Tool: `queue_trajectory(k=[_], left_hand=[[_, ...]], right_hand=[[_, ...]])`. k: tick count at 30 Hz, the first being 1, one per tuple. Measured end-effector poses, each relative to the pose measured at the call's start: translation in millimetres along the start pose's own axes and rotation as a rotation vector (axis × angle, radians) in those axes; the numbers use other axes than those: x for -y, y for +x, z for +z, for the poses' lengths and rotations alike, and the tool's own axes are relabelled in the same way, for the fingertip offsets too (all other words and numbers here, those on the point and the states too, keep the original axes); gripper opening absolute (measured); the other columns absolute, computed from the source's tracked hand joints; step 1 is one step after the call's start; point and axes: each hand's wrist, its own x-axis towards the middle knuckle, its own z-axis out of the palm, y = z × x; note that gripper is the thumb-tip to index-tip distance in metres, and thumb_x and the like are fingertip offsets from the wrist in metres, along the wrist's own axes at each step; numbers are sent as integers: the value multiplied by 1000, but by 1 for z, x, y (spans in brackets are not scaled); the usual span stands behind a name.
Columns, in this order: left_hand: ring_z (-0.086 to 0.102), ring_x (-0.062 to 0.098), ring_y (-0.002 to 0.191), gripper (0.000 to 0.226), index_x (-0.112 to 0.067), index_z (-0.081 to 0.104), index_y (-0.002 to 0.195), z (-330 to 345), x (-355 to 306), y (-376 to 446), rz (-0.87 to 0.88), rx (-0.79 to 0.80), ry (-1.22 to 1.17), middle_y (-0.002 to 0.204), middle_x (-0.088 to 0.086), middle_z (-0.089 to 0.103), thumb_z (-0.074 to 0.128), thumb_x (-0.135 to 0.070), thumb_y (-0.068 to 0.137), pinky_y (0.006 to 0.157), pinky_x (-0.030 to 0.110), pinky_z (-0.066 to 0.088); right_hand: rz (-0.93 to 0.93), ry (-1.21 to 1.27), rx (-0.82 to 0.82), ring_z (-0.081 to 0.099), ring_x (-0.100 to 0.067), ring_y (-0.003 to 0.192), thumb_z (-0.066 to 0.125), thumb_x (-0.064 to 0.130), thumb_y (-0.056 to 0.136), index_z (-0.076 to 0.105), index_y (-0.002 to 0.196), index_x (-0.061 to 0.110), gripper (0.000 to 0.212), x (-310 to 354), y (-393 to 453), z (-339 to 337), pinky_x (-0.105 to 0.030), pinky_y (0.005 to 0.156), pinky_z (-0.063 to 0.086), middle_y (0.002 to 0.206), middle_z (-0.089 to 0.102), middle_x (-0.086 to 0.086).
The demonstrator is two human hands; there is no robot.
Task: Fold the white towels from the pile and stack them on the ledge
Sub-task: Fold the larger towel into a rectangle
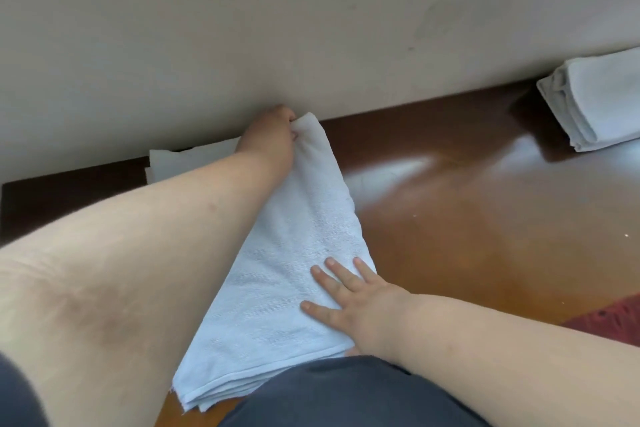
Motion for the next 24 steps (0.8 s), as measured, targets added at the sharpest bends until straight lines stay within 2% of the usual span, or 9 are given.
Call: queue_trajectory(k=[3,4,6,9,12,14,17,21,24], left_hand=[[31,25,142,60,-28,24,151,14,10,-34,132,14,-118,160,10,19,51,-24,97,111,34,28],[19,25,147,65,-31,17,153,19,19,-55,193,12,-67,164,10,7,50,-30,97,117,37,19],[4,28,151,68,-33,9,155,29,49,-109,217,-23,159,165,10,-1,36,-51,95,119,49,3],[-12,29,150,79,-36,-4,155,28,108,-176,-62,70,417,164,8,-12,11,-74,87,118,57,-1],[-21,32,148,85,-39,-17,152,17,128,-185,-183,214,460,161,7,-26,14,-79,85,118,56,2],[-16,35,149,86,-39,-18,152,6,111,-170,-205,302,504,161,10,-26,25,-77,87,118,56,2],[-7,36,150,83,-34,-11,155,-3,91,-183,-186,306,524,162,15,-18,39,-61,94,120,53,2],[-9,31,151,71,-40,-6,154,28,98,-286,69,405,538,164,8,-16,39,-39,100,120,50,6],[-13,34,150,74,-37,-10,154,39,105,-333,-8,488,559,162,10,-21,41,-36,100,119,50,11]], right_hand=[[6,11,37,-60,-24,114,49,51,99,-25,149,44,90,-2,-1,-3,-51,102,-29,138,-54,-2],[13,15,53,-60,-24,115,51,48,99,-26,149,44,92,-2,-1,-5,-50,102,-29,138,-55,-2],[18,22,91,-57,-24,120,53,44,99,-26,148,46,94,-1,-1,-10,-50,104,-28,137,-56,-1],[23,26,90,-51,-25,130,50,39,100,-25,148,47,90,-2,0,-12,-51,107,-27,139,-54,0],[36,32,117,-48,-23,135,47,45,99,-25,148,49,87,0,-4,-19,-51,111,-23,142,-53,3],[65,39,125,-43,-20,138,44,62,95,-20,150,49,85,3,-7,-27,-51,115,-17,148,-48,4],[117,138,79,-28,-17,148,40,71,92,0,156,47,78,9,-18,-39,-49,122,0,161,-30,6],[145,246,80,-4,-19,154,37,55,102,18,157,39,60,16,-52,-34,-41,123,10,167,-13,3],[212,344,85,14,-22,153,37,52,103,20,157,38,58,10,-74,-29,-38,123,13,167,-1,6]])
